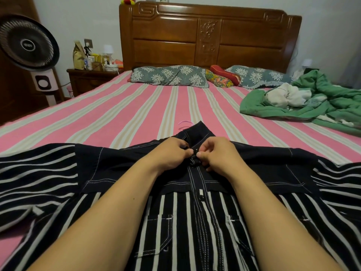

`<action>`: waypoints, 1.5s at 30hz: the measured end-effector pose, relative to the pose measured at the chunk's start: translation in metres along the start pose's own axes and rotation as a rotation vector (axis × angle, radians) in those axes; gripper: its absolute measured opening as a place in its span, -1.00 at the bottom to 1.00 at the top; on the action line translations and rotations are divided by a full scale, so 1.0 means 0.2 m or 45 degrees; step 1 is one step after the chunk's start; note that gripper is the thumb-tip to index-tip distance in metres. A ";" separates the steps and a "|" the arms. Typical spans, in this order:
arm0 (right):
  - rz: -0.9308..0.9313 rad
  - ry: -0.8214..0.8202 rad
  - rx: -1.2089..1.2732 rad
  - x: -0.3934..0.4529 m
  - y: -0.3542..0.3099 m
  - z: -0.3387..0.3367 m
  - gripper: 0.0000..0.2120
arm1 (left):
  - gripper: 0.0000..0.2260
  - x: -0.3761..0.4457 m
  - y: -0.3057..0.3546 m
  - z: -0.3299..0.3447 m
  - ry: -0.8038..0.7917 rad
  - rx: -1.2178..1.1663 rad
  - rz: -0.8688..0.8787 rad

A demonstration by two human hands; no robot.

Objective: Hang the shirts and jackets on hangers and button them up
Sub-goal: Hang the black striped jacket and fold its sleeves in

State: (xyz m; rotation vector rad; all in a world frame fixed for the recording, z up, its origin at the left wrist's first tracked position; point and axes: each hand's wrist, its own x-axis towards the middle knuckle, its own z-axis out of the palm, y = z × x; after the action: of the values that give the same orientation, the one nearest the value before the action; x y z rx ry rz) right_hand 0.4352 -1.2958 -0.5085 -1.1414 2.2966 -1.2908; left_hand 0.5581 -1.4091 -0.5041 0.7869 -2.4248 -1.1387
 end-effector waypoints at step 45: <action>0.751 0.682 0.969 -1.28 0.70 -1.80 -0.60 | -0.40 -1.15 0.48 0.54 -0.281 1.026 -0.132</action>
State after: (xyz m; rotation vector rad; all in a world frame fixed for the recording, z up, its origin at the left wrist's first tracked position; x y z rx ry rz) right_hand 0.3288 -0.8481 -0.4536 0.1376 1.8619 -2.0580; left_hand 0.6501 -1.1540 -0.5137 1.0516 -3.0824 -0.2308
